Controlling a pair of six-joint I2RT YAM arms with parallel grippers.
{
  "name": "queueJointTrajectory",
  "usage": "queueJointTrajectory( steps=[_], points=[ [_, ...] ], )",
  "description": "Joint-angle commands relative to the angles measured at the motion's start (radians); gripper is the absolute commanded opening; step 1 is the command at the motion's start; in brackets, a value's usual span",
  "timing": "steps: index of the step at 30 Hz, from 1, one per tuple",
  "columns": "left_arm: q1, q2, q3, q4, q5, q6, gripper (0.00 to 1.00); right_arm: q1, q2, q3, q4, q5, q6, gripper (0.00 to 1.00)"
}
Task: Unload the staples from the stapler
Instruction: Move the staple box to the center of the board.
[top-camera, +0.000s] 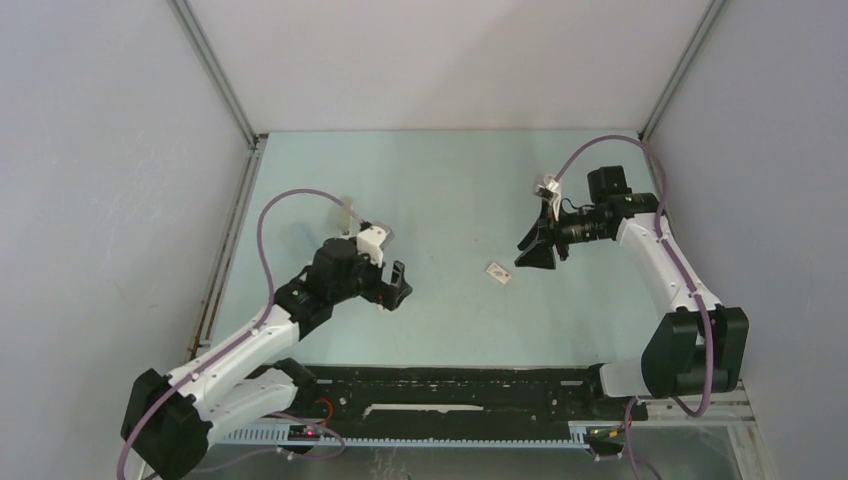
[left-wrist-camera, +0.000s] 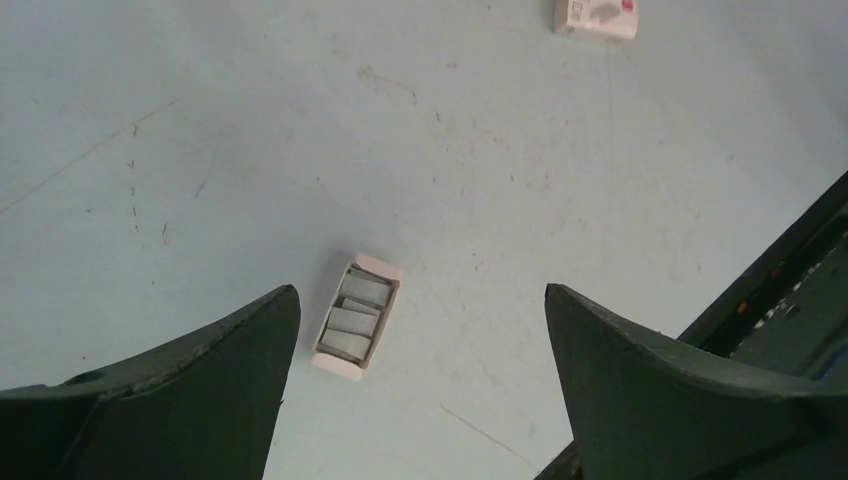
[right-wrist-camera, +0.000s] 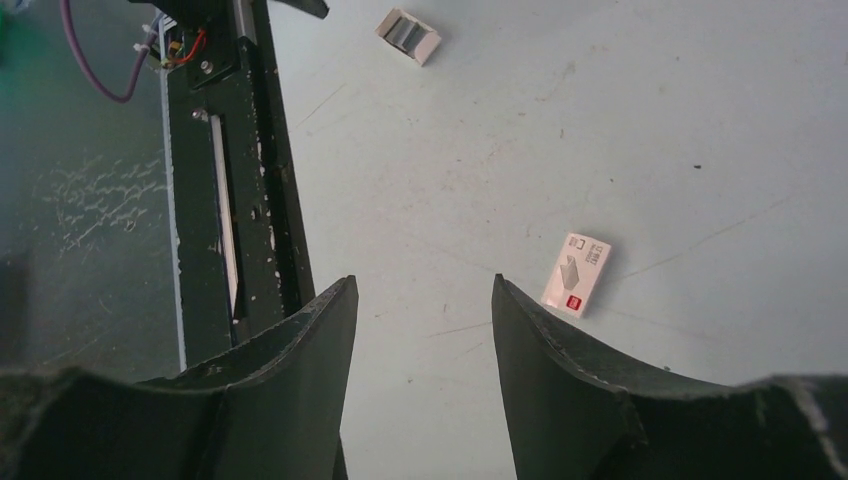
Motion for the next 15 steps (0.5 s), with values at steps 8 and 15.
queueJointTrajectory(
  steps=[8,15],
  points=[
    [-0.103,0.217,0.194,-0.172,-0.127,0.138,0.99,-0.045,-0.048,-0.032,0.04,-0.067,-0.003,0.61],
    [-0.153,0.338,0.315,-0.338,-0.252,0.18,0.99,-0.061,-0.049,-0.046,0.051,-0.076,0.001,0.62]
  ],
)
